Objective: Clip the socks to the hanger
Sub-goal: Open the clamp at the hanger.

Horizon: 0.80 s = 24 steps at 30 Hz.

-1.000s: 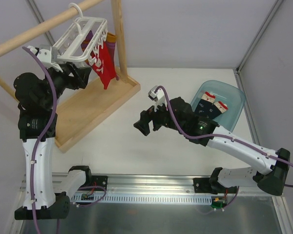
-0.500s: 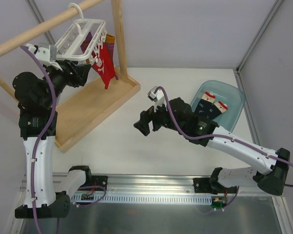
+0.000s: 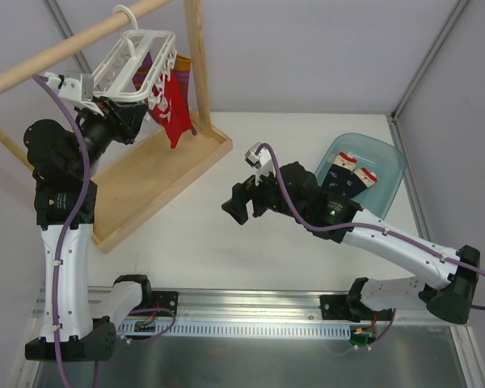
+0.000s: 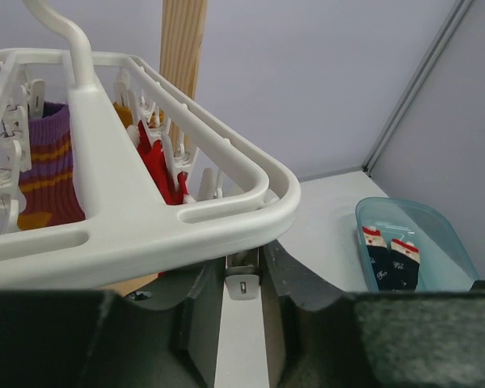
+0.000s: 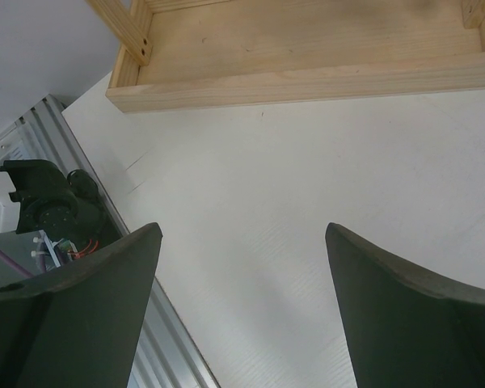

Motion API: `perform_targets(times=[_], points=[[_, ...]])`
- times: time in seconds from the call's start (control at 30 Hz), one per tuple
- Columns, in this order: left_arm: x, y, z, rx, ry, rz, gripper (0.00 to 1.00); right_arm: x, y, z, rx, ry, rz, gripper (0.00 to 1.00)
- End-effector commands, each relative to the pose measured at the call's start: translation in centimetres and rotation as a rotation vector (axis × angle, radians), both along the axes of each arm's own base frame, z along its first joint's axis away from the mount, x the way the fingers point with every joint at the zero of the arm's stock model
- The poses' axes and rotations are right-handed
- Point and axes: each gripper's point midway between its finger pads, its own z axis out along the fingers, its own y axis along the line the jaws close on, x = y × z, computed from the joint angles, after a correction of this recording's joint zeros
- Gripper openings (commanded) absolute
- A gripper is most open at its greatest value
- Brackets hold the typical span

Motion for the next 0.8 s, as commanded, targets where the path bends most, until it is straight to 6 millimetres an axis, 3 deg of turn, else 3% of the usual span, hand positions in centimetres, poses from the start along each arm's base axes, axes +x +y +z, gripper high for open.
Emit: perform_targets(times=[0.0,0.07,0.2,0.4,0.57,0.77], points=[[-0.5,-0.1,1.5,-0.071,-0.038,-0.005,0.21,0.0,0.3,2.6,0.056,-0.042,-0.001,0.87],[-0.9,0.0,1.7,-0.105,-0.034,0.005,0.15,0.0,0.6,3.3,0.062,-0.058,0.01,0.87],[-1.4,0.5,1.6,-0.213,0.004,0.038,0.15,0.1,1.9,6.1,0.074,-0.162,0.052,0.87],[-2.2,0.6,1.0,-0.39,0.107,0.062,0.14,1.8,3.9,12.8,0.182,-0.388,0.048,0.86],[-2.8,-0.5,0.4,-0.509,0.203,0.001,0.13,1.5,7.2,18.0,0.322,-0.582,0.151,0.84],[-2.9,-0.8,-1.1,-0.605,0.274,-0.006,0.13,3.0,10.9,21.2,0.355,-0.63,0.168,0.8]])
